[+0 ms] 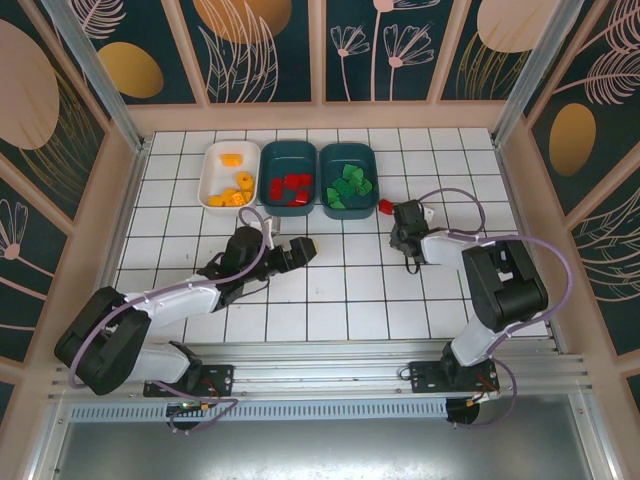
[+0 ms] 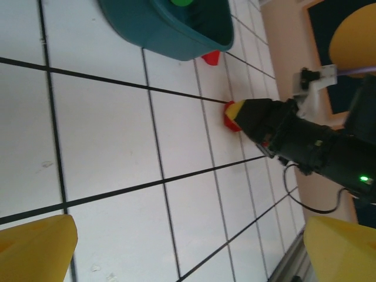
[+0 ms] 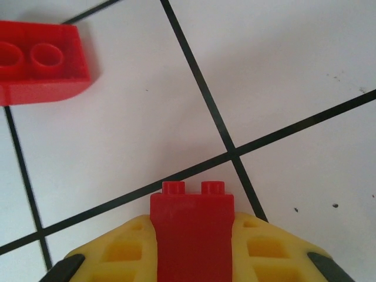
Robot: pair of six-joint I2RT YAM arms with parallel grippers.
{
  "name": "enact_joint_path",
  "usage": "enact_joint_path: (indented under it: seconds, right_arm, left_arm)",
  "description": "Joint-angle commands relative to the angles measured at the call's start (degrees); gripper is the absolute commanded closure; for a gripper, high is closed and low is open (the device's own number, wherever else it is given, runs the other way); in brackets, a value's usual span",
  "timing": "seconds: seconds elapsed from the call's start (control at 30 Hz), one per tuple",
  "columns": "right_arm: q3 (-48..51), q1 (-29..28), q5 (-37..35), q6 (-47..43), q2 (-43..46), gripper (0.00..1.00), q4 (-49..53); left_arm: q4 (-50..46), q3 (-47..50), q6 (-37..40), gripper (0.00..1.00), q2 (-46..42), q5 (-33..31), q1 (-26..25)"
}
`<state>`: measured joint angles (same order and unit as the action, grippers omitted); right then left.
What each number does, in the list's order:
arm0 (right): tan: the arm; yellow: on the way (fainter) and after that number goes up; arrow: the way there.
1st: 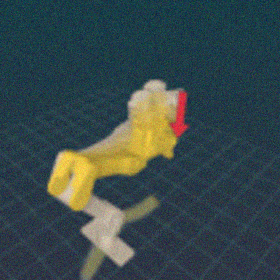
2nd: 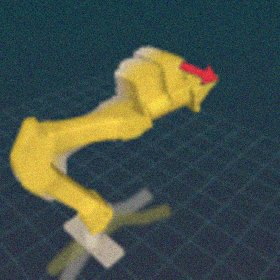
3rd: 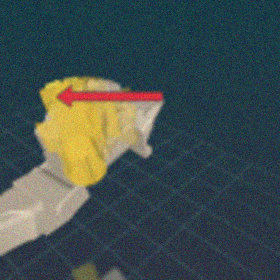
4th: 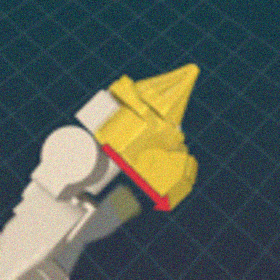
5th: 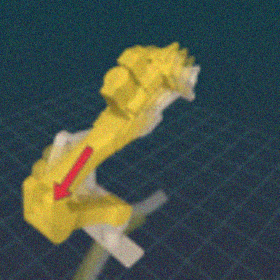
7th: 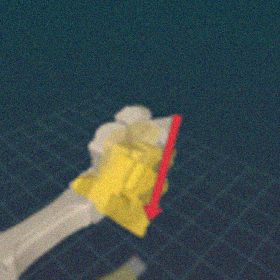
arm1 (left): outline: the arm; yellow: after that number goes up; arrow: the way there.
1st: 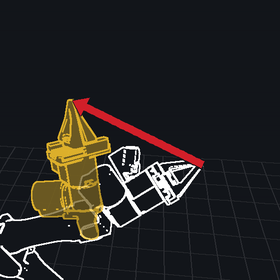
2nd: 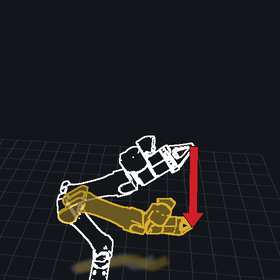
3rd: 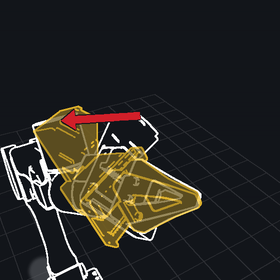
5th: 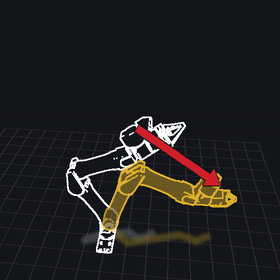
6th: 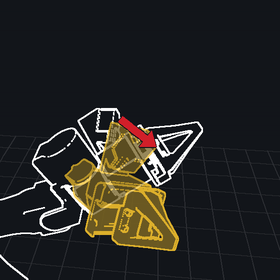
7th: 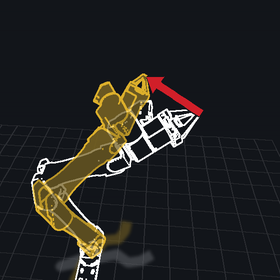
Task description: Sort the legos into containers by color
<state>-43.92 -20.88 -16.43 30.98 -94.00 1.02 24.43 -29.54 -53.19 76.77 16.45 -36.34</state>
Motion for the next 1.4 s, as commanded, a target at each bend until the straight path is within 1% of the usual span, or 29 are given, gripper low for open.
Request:
enact_joint_path:
  seconds: [0.0, 0.07, 0.1, 0.2, 0.27, 0.33, 0.4, 0.5, 0.63, 0.67, 0.7, 0.73, 0.77, 0.8, 0.87, 0.97, 1.03, 1.13, 1.23, 1.27, 1.37]
  right_arm:
    - [-3.77, -4.03, -1.84, -1.41, 5.09, 0.82, 0.54]
    - [-7.01, -8.16, -2.11, -1.52, 6.15, 0.82, 0.86]
    - [-9.02, -10.75, -1.92, -1.98, 5.70, 0.82, 0.20]
    - [-16.42, -17.65, -0.49, -4.69, 0.92, 0.82, -1.94]
    - [-21.35, -20.26, 0.63, -6.43, -3.72, 0.82, -3.75]
    - [-26.81, -21.65, 2.27, -7.94, -8.78, 0.82, -4.44]
    - [-33.66, -22.09, 4.16, -8.69, -14.49, 0.82, -3.45]
    - [-42.32, -22.14, 5.47, -9.79, -21.21, 0.81, -1.76]
    - [-52.13, -21.70, 7.20, -11.09, -27.09, 0.79, 0.95]
    - [-55.09, -21.50, 7.44, -11.11, -29.01, 0.77, 2.52]
    - [-57.99, -21.40, 7.46, -11.11, -30.57, 0.69, 4.59]
    - [-60.05, -21.30, 7.18, -11.12, -31.53, 0.59, 6.43]
    - [-61.70, -21.39, 6.81, -11.40, -32.18, 0.52, 7.79]
    - [-62.01, -21.39, 6.57, -11.69, -32.08, 0.49, 8.21]
    - [-61.06, -21.35, 5.86, -12.02, -30.64, 0.46, 8.20]
    - [-55.66, -21.24, 3.69, -13.15, -25.75, 0.44, 6.33]
    - [-50.19, -20.83, 2.06, -14.27, -21.25, 0.44, 4.92]
    - [-37.06, -18.83, 0.06, -15.82, -12.06, 0.45, 1.28]
    - [-22.17, -13.78, 0.55, -16.30, -2.13, 0.45, -1.71]
    - [-17.51, -11.18, 1.06, -15.82, 0.86, 0.45, -2.19]
    - [-8.54, -1.60, 6.98, -12.34, 6.15, 0.42, -2.36]
  left_arm:
    - [-10.38, -3.25, 2.71, 0.01, -2.27, -7.68, 0.89]
    - [-16.10, -4.09, 2.62, 0.01, -4.10, -11.68, 4.31]
    - [-17.17, -2.92, 1.33, 0.01, -5.50, -12.56, 7.37]
    - [-15.44, 3.78, -4.50, 0.02, -12.28, -12.19, 18.32]
    - [-14.24, 7.95, -7.08, 0.02, -17.18, -13.15, 22.38]
    - [-14.50, 10.68, -7.80, 0.02, -21.26, -14.92, 23.30]
    - [-15.55, 12.23, -7.47, 0.01, -24.61, -15.05, 23.34]
    - [-17.47, 12.51, -5.36, 0.02, -26.87, -13.33, 23.35]
    - [-18.38, 12.29, -3.13, 0.02, -28.64, -11.49, 23.46]
    - [-18.25, 12.23, -2.75, 0.01, -28.97, -10.91, 23.45]
    - [-17.89, 12.16, -2.39, 0.01, -29.29, -10.32, 23.48]
    - [-17.67, 12.06, -2.20, 0.02, -29.40, -9.90, 23.42]
    - [-17.44, 11.83, -2.05, 0.01, -29.39, -9.47, 23.43]
    - [-17.01, 11.73, -1.84, 0.01, -29.31, -9.02, 23.46]
    - [-16.28, 11.47, -1.80, 0.02, -28.69, -8.33, 23.43]
    - [-14.37, 11.04, -2.15, 0.02, -27.04, -5.83, 23.46]
    - [-12.44, 10.74, -2.31, 0.01, -25.63, -2.96, 23.46]
    - [-8.59, 10.64, -2.45, 0.01, -23.30, 1.88, 23.37]
    - [-3.77, 11.74, -3.47, 0.01, -21.06, 5.45, 23.23]
    - [-1.82, 12.36, -4.08, 0.02, -20.24, 6.39, 23.04]
    - [2.44, 12.95, -5.32, 0.01, -17.67, 6.78, 21.58]
